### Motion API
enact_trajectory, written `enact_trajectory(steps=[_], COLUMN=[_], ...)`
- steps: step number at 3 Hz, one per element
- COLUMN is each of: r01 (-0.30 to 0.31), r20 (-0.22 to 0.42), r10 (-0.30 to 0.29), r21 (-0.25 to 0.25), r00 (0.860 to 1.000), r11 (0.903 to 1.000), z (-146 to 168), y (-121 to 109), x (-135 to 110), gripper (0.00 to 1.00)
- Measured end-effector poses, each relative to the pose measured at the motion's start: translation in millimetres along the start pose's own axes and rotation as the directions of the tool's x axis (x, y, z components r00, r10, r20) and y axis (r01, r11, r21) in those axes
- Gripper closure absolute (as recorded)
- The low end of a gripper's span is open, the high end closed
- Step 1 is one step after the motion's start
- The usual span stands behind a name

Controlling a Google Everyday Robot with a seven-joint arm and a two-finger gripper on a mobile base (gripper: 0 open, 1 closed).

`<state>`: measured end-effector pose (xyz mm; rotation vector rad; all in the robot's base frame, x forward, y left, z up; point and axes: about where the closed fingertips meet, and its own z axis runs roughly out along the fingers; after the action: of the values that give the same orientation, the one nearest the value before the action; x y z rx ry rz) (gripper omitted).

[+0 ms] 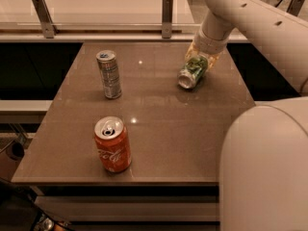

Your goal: Place green can upright

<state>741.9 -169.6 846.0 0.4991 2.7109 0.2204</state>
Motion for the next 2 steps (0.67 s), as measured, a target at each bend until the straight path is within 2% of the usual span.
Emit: enact_trajectory(steps=[1, 2], r01=[-0.050, -0.099], r20=[0.086, 0.167], r10=[0.055, 0.121], r21=[-0.063, -0.137], r00=[0.995, 0.979], r11=[0.9968, 0.9856], z=[-13.1, -27.9], y=[-22.5, -44.5], x=[-3.5, -8.9], gripper=[1.00, 1.00])
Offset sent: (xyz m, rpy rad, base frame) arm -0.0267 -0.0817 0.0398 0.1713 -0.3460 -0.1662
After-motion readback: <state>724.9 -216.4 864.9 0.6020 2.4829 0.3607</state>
